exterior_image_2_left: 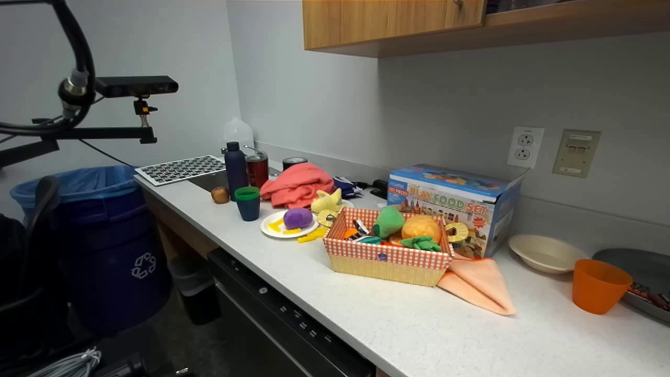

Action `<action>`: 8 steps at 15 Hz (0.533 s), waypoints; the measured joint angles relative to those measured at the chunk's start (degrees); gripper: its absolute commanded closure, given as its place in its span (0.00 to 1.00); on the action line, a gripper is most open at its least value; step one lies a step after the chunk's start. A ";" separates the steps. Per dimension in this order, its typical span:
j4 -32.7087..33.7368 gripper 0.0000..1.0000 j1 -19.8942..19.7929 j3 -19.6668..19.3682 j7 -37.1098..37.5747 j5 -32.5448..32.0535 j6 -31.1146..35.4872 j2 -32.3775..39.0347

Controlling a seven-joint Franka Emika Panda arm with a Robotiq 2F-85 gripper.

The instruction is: Open the top right cabinet door

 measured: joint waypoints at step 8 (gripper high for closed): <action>4.86 0.00 1.30 0.45 0.34 -0.05 7.63 6.65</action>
